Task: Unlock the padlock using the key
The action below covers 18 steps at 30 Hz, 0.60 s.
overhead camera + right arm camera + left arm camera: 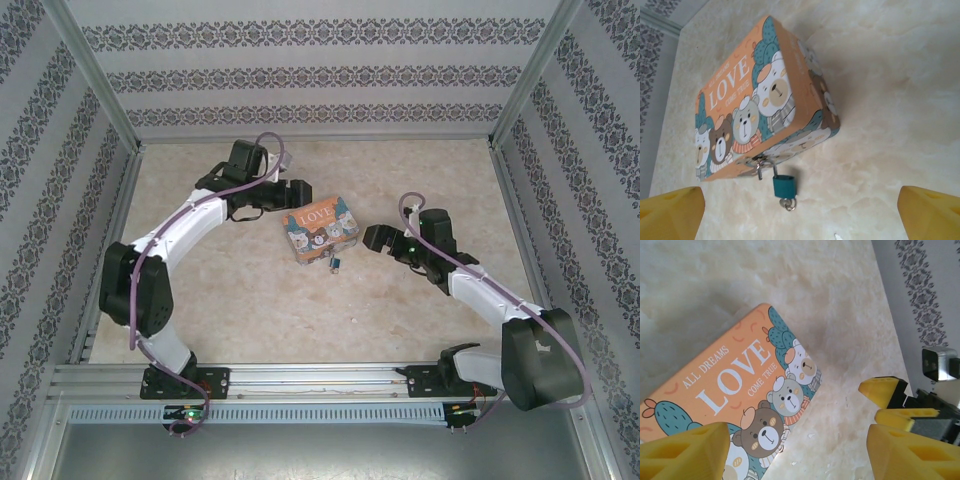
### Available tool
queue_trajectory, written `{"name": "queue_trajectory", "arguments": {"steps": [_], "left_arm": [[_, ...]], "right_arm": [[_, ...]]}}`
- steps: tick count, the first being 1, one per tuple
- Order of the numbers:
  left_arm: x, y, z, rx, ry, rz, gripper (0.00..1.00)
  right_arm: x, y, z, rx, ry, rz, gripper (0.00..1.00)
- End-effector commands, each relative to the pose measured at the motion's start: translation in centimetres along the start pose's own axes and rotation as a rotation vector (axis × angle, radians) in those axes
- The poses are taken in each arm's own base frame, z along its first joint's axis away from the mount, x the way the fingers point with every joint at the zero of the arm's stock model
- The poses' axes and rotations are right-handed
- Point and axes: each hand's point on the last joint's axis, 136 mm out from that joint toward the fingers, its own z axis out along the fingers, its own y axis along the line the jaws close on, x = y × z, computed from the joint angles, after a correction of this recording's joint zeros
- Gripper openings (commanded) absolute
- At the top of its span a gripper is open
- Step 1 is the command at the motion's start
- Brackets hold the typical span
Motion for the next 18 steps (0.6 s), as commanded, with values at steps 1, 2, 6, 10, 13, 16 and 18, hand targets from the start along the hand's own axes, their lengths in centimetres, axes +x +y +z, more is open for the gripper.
{"name": "queue_trajectory", "arguments": {"steps": [1,2,6,10,13,16,18], "left_arm": [[0.2,-1.1,0.2,0.035,0.037,0.04,0.72],[0.2,-1.1,0.5,0.04,0.042,0.036,0.72],[-0.3,-1.7,1.3,0.083,0.061,0.017,0.67],[-0.4,-2.4,1.8,0.101,0.07,0.03,0.66],[0.1,-2.3,2.5,0.12,0.095,0.018,0.65],[1.0,-2.2,3.6,0.13,0.126,0.007,0.63],[1.6,-2.1,4.4,0.137,0.148,0.0,0.63]], "right_arm": [[0.3,1.9,0.2,-0.088,0.02,-0.024,0.98],[0.4,2.0,0.2,-0.09,0.021,-0.027,0.98],[0.7,1.8,0.1,-0.089,-0.004,-0.03,0.98],[1.6,2.1,0.6,-0.136,0.01,-0.008,0.97],[2.7,3.3,1.6,-0.18,0.047,-0.014,0.95],[3.5,4.2,2.5,-0.216,0.058,-0.031,0.92],[4.1,4.5,3.2,-0.228,0.061,-0.035,0.9]]}}
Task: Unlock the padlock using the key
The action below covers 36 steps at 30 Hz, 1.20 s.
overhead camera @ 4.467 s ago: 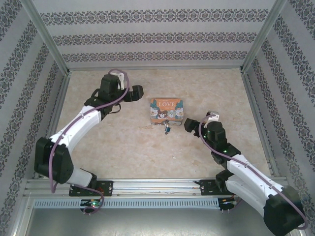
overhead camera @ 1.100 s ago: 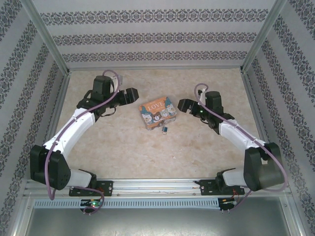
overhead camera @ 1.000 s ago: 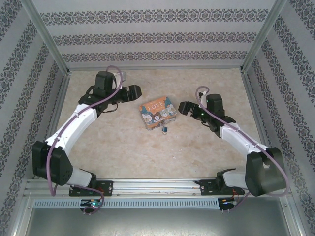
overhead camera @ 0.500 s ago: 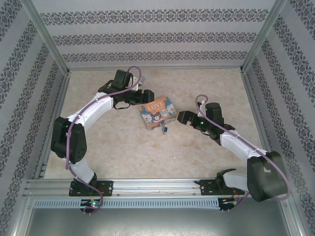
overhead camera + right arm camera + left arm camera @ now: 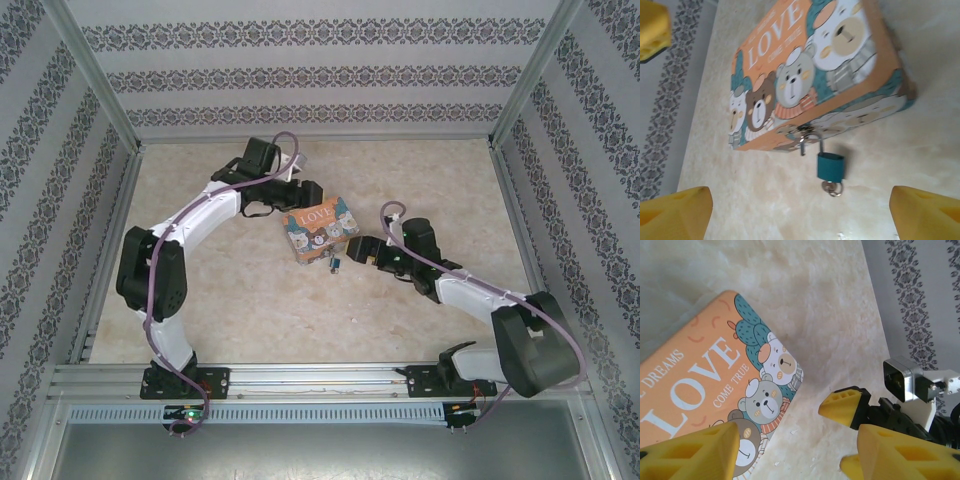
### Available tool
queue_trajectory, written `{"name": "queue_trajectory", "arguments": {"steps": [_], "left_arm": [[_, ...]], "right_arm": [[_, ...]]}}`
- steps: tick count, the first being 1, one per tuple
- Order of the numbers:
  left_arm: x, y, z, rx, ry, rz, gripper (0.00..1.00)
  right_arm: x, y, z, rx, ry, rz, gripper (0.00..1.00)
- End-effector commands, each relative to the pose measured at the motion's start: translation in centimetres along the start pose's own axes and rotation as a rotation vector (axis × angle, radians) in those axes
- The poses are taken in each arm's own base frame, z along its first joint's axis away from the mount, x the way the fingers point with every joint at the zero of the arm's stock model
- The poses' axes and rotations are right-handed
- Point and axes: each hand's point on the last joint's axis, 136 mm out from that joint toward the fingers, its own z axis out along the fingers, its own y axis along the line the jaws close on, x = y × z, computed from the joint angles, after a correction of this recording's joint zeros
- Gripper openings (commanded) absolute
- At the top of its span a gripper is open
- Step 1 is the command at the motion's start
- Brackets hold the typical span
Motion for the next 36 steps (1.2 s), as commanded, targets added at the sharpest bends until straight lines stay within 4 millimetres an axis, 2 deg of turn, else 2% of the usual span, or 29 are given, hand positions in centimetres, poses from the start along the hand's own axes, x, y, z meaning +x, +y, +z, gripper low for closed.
{"name": "queue_trajectory", "arguments": {"steps": [1,9,17,22,27,36], "left_arm": [[1.0,-0.3,1.7,0.037,0.051,-0.001,0.63],[2.5,3.3,4.1,-0.044,0.097,-0.052,0.58],[3.9,5.1,5.0,-0.071,0.11,-0.102,0.55],[4.4,5.9,5.3,-0.09,0.115,-0.125,0.55],[4.9,6.8,5.6,-0.113,0.118,-0.141,0.55],[5.2,7.1,5.6,-0.12,0.119,-0.154,0.54]], "right_arm": [[0.3,1.1,1.0,-0.065,-0.016,-0.019,0.89],[1.4,0.7,3.6,-0.112,0.004,-0.07,0.86],[0.9,0.8,5.6,-0.172,0.005,-0.146,0.8],[0.8,0.8,6.5,-0.195,0.03,-0.162,0.77],[1.6,0.9,6.9,-0.232,0.073,-0.15,0.75],[2.0,0.7,7.6,-0.255,0.086,-0.14,0.74]]}}
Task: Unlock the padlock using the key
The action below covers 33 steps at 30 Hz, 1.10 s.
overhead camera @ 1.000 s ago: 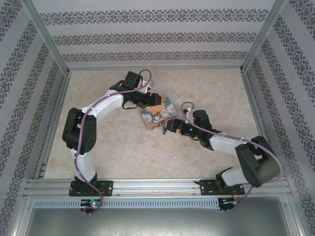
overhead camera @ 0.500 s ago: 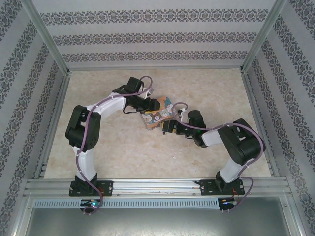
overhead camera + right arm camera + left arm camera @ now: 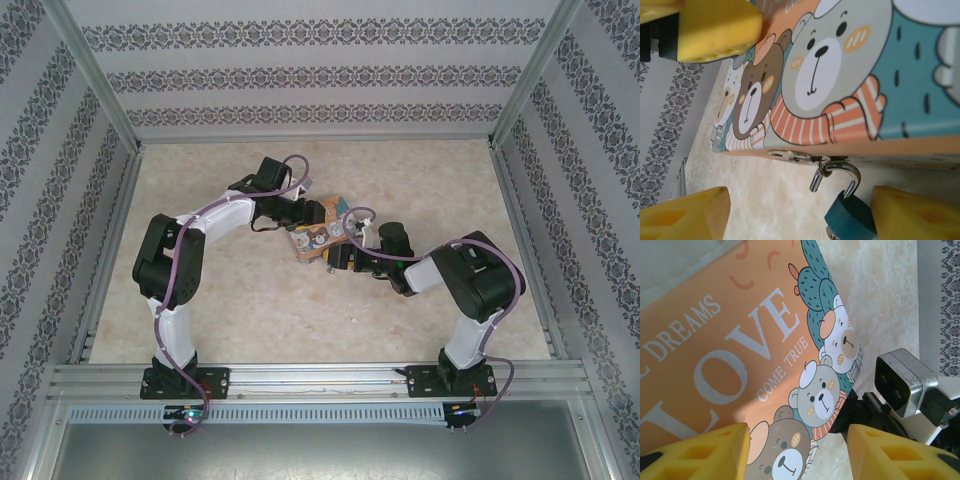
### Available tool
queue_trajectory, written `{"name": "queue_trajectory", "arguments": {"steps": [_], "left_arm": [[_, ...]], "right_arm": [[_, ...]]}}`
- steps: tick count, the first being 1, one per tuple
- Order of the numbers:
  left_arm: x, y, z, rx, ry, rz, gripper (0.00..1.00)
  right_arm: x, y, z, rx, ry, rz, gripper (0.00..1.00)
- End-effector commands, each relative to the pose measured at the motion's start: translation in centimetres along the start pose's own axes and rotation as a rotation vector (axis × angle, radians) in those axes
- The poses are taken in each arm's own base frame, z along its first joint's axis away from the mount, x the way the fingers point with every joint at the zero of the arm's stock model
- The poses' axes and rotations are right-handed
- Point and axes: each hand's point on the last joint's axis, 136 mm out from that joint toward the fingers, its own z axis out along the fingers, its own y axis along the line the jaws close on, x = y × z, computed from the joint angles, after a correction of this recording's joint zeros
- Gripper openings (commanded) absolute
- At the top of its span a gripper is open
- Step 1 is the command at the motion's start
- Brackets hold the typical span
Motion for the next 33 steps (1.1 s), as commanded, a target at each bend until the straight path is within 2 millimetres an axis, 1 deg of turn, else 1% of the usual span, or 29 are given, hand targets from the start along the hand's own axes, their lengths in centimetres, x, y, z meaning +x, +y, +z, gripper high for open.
{"name": "queue_trajectory", "arguments": {"steps": [1,8,11,12,13,15,19,33], "left_arm": [[1.5,2.4,1.2,-0.067,0.028,-0.043,0.54],[1.4,2.3,1.2,-0.063,0.023,-0.046,0.53],[1.3,2.3,1.2,-0.062,0.022,-0.045,0.53],[1.4,2.3,1.2,-0.064,0.024,-0.045,0.53],[1.4,2.3,1.2,-0.064,0.024,-0.044,0.53],[1.4,2.3,1.2,-0.066,0.025,-0.044,0.53],[1.6,2.3,1.2,-0.065,0.026,-0.046,0.53],[1.6,2.5,1.3,-0.068,0.038,-0.046,0.53]], "right_arm": [[-0.6,0.8,0.5,-0.049,-0.011,-0.035,0.74],[-0.6,1.0,0.8,-0.086,-0.034,-0.04,0.73],[-0.5,1.1,0.9,-0.106,-0.039,-0.038,0.7],[-0.5,1.2,0.9,-0.114,-0.038,-0.038,0.67],[-0.4,1.1,1.0,-0.115,-0.036,-0.034,0.65],[-0.2,0.7,1.1,-0.106,-0.032,-0.023,0.63],[0.2,0.3,1.0,-0.097,-0.03,-0.005,0.63],[0.9,0.4,0.6,-0.098,-0.019,-0.006,0.65]]}}
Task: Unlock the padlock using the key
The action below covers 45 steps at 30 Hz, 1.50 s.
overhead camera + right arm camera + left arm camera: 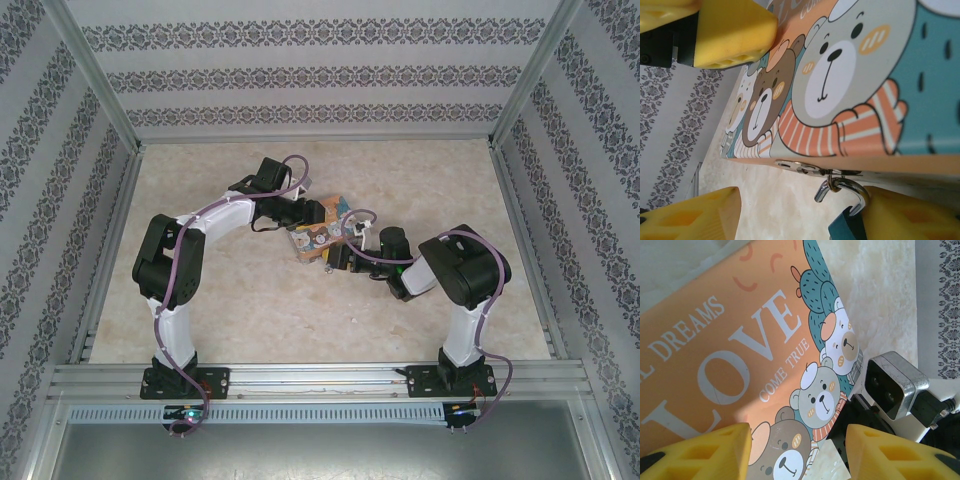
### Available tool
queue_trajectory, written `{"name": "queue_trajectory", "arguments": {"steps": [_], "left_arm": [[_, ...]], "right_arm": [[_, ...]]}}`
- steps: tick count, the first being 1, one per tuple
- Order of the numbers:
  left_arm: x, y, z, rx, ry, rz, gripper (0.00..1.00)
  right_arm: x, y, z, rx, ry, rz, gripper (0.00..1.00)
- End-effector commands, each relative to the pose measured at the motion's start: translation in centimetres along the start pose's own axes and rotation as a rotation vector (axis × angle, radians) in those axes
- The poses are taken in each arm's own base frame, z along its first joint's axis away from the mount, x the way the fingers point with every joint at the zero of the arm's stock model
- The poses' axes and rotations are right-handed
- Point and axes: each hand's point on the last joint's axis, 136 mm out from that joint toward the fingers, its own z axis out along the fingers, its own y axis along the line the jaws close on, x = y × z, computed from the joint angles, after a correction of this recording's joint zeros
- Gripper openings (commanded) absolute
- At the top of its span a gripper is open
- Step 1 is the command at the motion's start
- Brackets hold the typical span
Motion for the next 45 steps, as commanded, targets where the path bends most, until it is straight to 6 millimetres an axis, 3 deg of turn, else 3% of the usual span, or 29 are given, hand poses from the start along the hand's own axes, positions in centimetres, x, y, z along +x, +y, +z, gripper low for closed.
{"name": "queue_trajectory", "arguments": {"steps": [1,13,45], "left_arm": [[1.8,2.5,1.3,-0.071,0.049,-0.04,0.53],[1.7,2.7,1.4,-0.079,0.052,-0.042,0.52],[2.0,3.0,1.4,-0.086,0.044,-0.056,0.51]], "right_arm": [[0.9,0.4,0.1,-0.021,0.027,-0.006,0.65],[1.3,0.2,0.0,-0.033,0.031,-0.002,0.64],[1.3,-1.7,-0.1,0.013,0.017,0.049,0.13]]}}
